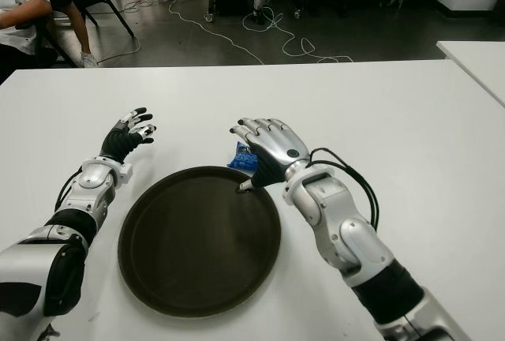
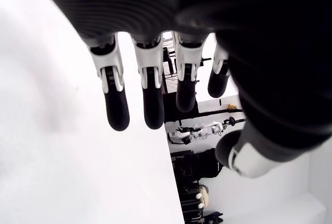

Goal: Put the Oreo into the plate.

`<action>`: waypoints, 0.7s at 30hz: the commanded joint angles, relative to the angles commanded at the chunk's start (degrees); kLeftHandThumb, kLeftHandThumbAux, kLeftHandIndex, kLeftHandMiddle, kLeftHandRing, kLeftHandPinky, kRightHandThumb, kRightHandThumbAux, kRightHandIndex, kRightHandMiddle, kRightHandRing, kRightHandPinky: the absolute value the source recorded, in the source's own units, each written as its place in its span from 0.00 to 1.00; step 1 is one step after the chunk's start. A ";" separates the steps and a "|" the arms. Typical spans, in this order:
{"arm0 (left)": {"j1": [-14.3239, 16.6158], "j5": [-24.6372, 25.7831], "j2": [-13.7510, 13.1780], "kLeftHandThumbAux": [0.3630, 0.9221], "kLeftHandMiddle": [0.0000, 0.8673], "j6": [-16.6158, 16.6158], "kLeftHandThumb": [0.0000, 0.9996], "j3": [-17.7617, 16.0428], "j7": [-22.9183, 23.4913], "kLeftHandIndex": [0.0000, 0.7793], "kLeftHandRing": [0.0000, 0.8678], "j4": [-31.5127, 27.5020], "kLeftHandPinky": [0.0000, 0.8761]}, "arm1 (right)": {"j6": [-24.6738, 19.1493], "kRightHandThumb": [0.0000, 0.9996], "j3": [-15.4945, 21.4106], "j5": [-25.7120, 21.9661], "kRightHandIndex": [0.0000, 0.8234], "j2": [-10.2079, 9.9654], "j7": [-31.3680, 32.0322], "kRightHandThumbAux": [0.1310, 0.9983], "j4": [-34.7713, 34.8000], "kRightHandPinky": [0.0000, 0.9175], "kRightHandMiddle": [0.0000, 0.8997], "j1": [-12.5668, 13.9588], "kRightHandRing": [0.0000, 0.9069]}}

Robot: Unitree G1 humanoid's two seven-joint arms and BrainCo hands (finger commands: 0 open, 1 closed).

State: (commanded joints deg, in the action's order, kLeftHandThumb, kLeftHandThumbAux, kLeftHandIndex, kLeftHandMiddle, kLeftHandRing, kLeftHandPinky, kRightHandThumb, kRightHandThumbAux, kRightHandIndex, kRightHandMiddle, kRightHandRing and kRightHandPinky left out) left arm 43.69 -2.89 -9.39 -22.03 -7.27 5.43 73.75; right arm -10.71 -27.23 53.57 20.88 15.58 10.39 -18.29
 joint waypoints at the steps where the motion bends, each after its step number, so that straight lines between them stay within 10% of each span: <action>1: 0.02 -0.02 0.00 0.55 0.17 0.03 0.25 0.01 -0.05 0.08 0.22 0.00 0.30 | -0.03 0.00 0.00 0.14 0.09 -0.13 -0.07 0.63 -0.03 0.09 0.13 0.04 0.12; 21: -0.03 0.32 0.10 0.56 0.18 1.04 0.20 -0.10 -0.39 0.07 0.22 -0.05 0.28 | -4.73 0.00 0.32 3.57 0.10 -3.78 -1.86 0.65 -2.44 0.12 0.15 0.11 0.14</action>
State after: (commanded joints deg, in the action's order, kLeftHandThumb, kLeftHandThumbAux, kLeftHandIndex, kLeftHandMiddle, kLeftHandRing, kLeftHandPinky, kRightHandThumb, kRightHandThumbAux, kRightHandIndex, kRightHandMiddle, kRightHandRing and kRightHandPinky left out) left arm 43.66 -2.57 -9.28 -20.99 -7.38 5.04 73.69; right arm -15.43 -26.91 57.15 17.10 13.73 7.95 -18.18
